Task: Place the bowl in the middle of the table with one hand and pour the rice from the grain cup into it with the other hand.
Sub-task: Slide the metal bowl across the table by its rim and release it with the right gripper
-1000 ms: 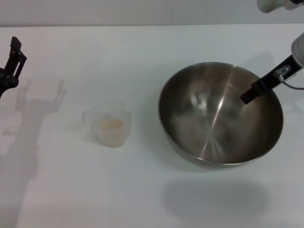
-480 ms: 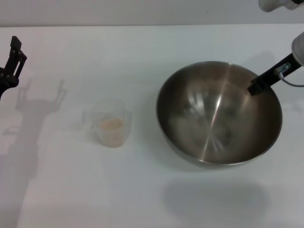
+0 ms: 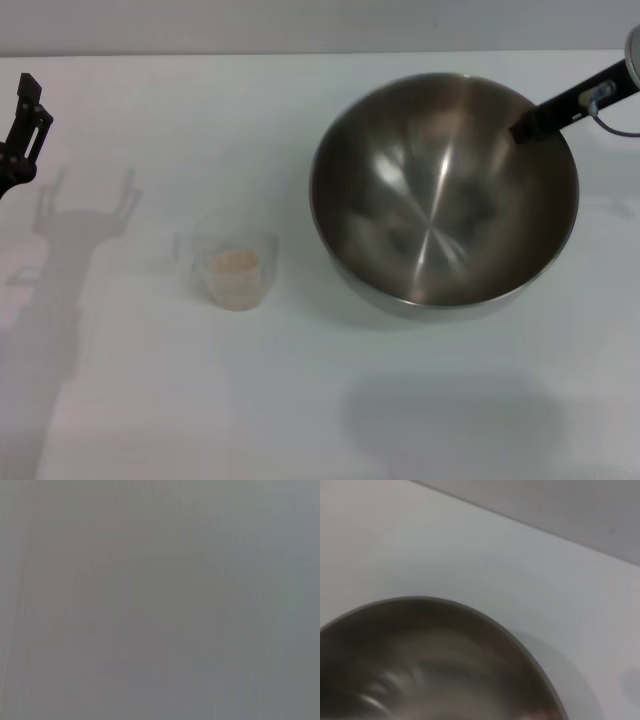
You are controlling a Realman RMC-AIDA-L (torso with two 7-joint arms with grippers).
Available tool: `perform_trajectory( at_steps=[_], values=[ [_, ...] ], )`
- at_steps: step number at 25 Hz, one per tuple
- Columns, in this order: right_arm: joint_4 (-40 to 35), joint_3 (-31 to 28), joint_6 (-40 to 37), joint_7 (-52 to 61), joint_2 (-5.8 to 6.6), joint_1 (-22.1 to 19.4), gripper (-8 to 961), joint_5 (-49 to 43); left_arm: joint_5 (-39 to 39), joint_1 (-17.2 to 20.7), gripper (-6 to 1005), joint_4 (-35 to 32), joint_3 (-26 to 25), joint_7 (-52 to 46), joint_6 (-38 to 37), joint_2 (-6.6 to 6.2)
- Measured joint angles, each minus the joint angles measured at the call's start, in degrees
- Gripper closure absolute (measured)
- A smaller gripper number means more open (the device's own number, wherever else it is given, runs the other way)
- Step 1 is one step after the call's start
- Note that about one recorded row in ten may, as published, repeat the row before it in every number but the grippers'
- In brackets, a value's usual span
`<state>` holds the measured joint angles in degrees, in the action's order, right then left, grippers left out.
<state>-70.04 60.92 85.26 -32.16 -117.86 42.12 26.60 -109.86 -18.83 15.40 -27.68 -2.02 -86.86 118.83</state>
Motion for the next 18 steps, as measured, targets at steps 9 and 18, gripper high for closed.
perform_trajectory(
  at_steps=[9, 18],
  values=[
    [0.2, 0.2, -1.1, -1.7, -0.61, -0.2, 946, 3.6, -0.2, 0.0, 138, 0.1, 0.0, -0.1, -0.3, 0.0],
    [6.5, 1.0, -2.5, -1.9, -1.09, 1.2, 944, 5.1, -0.3, -0.2, 137, 0.1, 0.0, 0.1, -0.8, 0.0]
  ],
)
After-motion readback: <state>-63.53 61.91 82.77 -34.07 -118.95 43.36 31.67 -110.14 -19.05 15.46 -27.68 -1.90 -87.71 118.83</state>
